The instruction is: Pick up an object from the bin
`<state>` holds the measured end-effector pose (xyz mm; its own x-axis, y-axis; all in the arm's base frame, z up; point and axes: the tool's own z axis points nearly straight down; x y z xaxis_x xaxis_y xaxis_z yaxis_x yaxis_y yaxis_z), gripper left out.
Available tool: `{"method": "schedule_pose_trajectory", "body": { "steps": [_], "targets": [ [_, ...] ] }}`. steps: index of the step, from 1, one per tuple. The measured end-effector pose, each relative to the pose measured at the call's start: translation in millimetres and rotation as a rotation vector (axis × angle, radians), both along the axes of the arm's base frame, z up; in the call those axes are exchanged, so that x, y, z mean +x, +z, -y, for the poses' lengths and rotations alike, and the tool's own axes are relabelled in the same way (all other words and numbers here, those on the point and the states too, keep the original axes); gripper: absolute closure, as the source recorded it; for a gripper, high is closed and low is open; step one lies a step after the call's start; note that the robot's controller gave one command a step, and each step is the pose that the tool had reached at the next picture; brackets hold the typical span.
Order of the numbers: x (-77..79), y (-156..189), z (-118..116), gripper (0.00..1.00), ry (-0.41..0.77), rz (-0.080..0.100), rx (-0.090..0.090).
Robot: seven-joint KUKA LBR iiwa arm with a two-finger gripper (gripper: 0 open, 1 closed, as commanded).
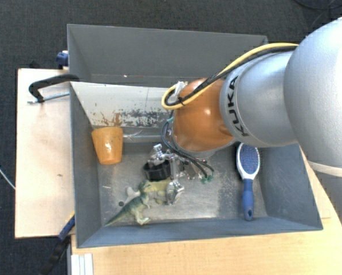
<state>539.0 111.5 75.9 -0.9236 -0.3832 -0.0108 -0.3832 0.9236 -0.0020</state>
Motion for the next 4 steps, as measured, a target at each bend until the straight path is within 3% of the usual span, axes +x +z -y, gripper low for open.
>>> {"method": "schedule_pose_trajectory", "body": {
  "steps": [1,2,3,4],
  "targets": [
    [1.6,2.1,-0.7,0.0,-0.001,-0.005,-0.001],
    [3.5,3.9,-1.2,1.0,-0.001,0.001,0.001],
    [5.7,59.0,-3.0,1.0,-0.001,0.0,0.001],
    [7.3,76.0,-4.3,1.0,-0.001,-0.002,0.001]
  ]
}}
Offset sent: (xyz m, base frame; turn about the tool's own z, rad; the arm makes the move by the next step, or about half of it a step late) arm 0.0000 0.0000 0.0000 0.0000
